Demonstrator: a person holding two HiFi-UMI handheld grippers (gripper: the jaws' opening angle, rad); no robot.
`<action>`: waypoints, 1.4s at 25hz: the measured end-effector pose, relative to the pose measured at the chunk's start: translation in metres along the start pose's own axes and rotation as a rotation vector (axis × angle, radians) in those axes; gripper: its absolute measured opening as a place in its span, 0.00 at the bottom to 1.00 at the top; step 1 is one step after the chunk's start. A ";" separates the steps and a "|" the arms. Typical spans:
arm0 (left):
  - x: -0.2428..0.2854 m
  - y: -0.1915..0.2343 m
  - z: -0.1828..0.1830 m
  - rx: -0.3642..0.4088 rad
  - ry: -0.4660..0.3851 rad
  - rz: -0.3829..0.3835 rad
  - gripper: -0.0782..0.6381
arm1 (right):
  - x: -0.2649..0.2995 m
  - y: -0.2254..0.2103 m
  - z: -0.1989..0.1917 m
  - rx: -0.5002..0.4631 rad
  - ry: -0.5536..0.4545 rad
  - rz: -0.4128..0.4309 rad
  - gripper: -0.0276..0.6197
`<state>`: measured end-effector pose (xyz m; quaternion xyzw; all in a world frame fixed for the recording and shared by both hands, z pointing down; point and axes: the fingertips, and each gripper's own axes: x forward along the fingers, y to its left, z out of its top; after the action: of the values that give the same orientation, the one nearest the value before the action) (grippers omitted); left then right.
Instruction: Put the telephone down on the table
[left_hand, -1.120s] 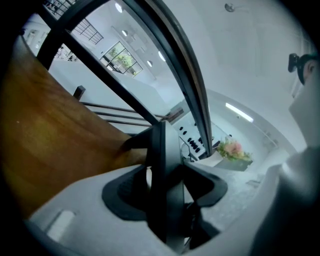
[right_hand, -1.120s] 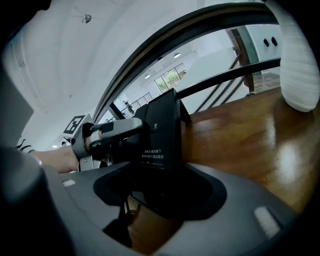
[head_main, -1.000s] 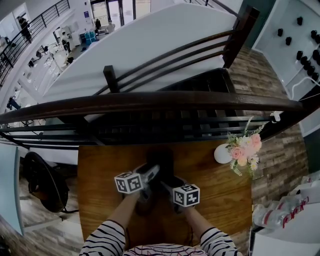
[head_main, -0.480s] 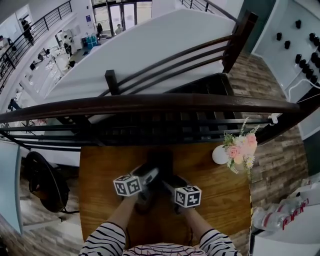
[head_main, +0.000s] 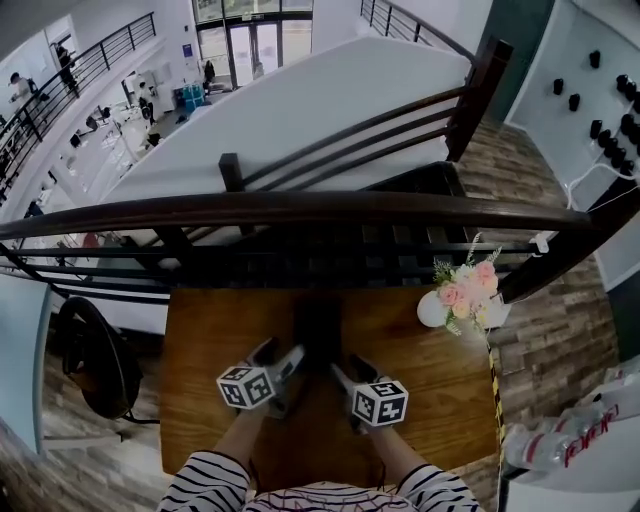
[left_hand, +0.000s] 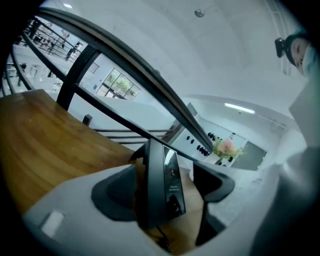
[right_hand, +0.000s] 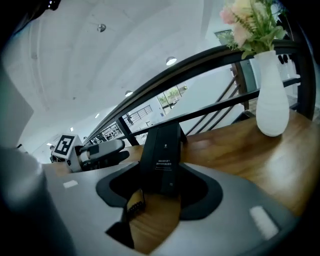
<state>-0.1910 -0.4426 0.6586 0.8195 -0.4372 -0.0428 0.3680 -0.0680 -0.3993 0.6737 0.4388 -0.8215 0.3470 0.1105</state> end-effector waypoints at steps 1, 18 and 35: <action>-0.007 -0.007 -0.002 0.008 -0.009 0.002 0.59 | -0.008 0.003 0.000 -0.006 -0.008 0.005 0.40; -0.123 -0.129 -0.055 0.120 -0.142 0.008 0.21 | -0.144 0.049 -0.030 -0.109 -0.110 0.062 0.15; -0.207 -0.208 -0.131 0.154 -0.197 0.086 0.11 | -0.242 0.053 -0.094 -0.135 -0.102 0.101 0.05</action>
<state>-0.1247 -0.1419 0.5682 0.8177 -0.5080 -0.0735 0.2605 0.0204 -0.1609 0.6001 0.4054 -0.8687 0.2732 0.0799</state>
